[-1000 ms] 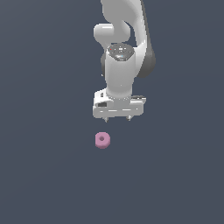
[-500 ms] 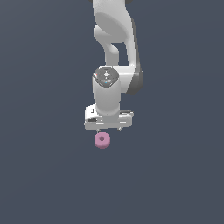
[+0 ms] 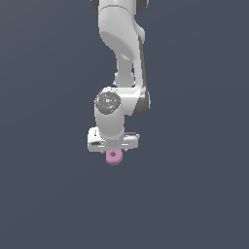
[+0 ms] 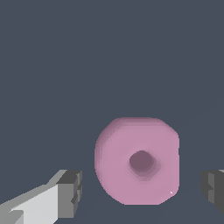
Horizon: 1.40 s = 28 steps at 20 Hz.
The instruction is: Pick up the object and move it to a goal position.
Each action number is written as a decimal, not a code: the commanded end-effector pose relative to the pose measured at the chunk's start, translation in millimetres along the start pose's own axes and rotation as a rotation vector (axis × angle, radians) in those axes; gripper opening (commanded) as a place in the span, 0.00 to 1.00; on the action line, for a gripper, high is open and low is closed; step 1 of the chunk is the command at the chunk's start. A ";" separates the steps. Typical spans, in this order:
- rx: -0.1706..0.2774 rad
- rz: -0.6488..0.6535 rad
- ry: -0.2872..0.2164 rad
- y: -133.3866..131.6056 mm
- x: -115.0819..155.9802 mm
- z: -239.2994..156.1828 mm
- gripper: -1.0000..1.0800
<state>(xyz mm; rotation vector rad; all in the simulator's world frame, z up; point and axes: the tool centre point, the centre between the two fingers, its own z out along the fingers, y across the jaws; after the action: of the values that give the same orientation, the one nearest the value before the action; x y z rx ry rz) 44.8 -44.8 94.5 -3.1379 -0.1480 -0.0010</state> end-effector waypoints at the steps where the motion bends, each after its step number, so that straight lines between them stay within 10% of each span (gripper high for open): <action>1: 0.000 -0.002 -0.001 2.3 0.9 3.4 0.96; 21: 0.000 -0.002 -0.001 2.7 0.7 53.8 0.96; 22: 0.000 -0.002 -0.001 2.7 0.7 53.8 0.00; 28: 0.000 -0.002 -0.001 2.7 0.7 53.8 0.00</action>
<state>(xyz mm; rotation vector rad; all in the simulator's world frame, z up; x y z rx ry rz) 51.0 -47.5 49.4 -3.1395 -0.1511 -0.0238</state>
